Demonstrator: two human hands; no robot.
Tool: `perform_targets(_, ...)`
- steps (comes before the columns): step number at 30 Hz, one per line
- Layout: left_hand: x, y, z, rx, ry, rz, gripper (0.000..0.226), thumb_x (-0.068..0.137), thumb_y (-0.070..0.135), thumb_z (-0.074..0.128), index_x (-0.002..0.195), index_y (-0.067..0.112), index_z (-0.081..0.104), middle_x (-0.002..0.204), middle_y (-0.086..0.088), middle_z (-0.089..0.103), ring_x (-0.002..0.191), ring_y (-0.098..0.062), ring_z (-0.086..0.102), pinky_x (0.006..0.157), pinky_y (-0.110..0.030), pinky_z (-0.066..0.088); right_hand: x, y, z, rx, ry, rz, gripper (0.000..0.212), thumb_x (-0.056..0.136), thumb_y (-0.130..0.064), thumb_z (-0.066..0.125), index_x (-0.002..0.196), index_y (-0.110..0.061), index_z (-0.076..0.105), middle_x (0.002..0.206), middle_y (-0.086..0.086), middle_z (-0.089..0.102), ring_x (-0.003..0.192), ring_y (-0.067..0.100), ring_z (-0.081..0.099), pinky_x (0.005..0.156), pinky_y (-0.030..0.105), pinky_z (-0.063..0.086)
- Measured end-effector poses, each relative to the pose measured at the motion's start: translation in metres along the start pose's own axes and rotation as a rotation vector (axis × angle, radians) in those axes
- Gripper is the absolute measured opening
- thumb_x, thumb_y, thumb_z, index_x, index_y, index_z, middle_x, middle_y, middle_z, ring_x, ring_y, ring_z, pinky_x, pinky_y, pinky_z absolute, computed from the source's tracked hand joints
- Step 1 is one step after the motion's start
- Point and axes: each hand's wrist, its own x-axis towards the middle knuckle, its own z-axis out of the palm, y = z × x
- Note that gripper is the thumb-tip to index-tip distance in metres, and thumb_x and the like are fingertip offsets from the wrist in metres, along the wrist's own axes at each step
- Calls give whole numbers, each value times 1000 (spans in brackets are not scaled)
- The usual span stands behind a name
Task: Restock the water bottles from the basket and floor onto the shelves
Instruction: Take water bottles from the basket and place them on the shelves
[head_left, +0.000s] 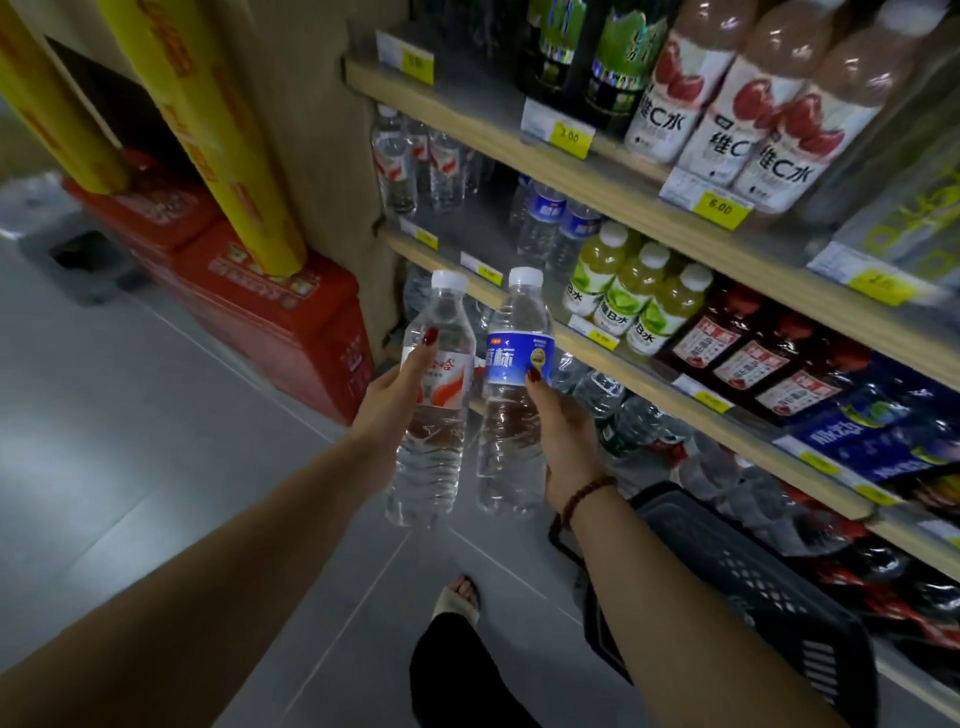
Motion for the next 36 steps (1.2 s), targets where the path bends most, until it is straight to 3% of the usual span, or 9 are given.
perform_targets(4, 39, 25, -8, -2, -2, -31, 68, 62, 71, 58, 101, 17, 70, 94, -6, 76, 87, -21, 72, 74, -32, 52, 46, -14, 8, -56, -12, 32, 35, 67, -59, 68, 76, -25, 73, 78, 0, 73, 81, 22, 68, 82, 42, 53)
perform_targets(9, 80, 49, -13, 16, -3, -66, 80, 56, 75, 57, 107, 15, 69, 99, -9, 75, 90, -24, 72, 78, -36, 52, 82, -27, 20, -72, 17, 49, 28, 82, -45, 66, 83, -17, 67, 69, -5, 71, 70, 15, 66, 62, 28, 49)
perform_targets(13, 118, 66, -18, 39, -44, -98, 84, 46, 77, 61, 104, 16, 69, 96, -8, 75, 91, -28, 71, 90, -45, 51, 111, -30, 36, -55, 83, 98, 50, 73, -51, 73, 92, -4, 67, 77, 3, 73, 82, 26, 69, 79, 42, 54)
perform_targets(19, 191, 95, -31, 134, -160, -155, 90, 48, 76, 74, 110, 13, 69, 98, -9, 75, 91, -28, 73, 92, -48, 53, 154, -31, 70, 15, 226, 100, 59, 57, -58, 80, 92, -10, 71, 90, 10, 74, 92, 35, 69, 92, 56, 50)
perform_targets(21, 218, 103, -39, 183, -187, -187, 92, 42, 79, 75, 109, 15, 70, 99, -8, 76, 92, -28, 73, 94, -49, 52, 168, -29, 85, 59, 300, 84, 61, 60, -54, 81, 94, -6, 70, 93, 13, 74, 93, 38, 68, 92, 56, 50)
perform_targets(25, 262, 117, -49, 281, -245, -263, 102, 34, 82, 76, 111, 16, 68, 98, -6, 76, 88, -25, 74, 91, -46, 54, 194, -23, 108, 78, 444, 80, 108, 39, -73, 81, 101, 12, 56, 94, 27, 68, 83, 38, 68, 88, 50, 52)
perform_targets(28, 290, 124, -52, 350, -282, -279, 113, 28, 85, 74, 116, 16, 66, 101, -6, 75, 91, -27, 72, 93, -47, 53, 209, -18, 119, 101, 518, 89, 102, 36, -71, 82, 91, 11, 57, 89, 34, 61, 73, 23, 54, 80, 47, 51)
perform_targets(31, 303, 132, -50, 408, -332, -260, 88, 49, 80, 71, 109, 16, 70, 97, -7, 76, 91, -28, 72, 92, -46, 54, 219, -19, 126, 147, 552, 122, 81, 37, -65, 85, 94, -13, 61, 80, 14, 58, 71, 22, 53, 78, 41, 50)
perform_targets(36, 331, 125, -39, 447, -373, -218, 63, 75, 72, 61, 103, 16, 71, 94, -7, 76, 90, -27, 72, 90, -43, 55, 241, -10, 123, 139, 566, 145, 76, 45, -59, 83, 95, -4, 66, 79, 10, 54, 71, 19, 52, 73, 34, 46)
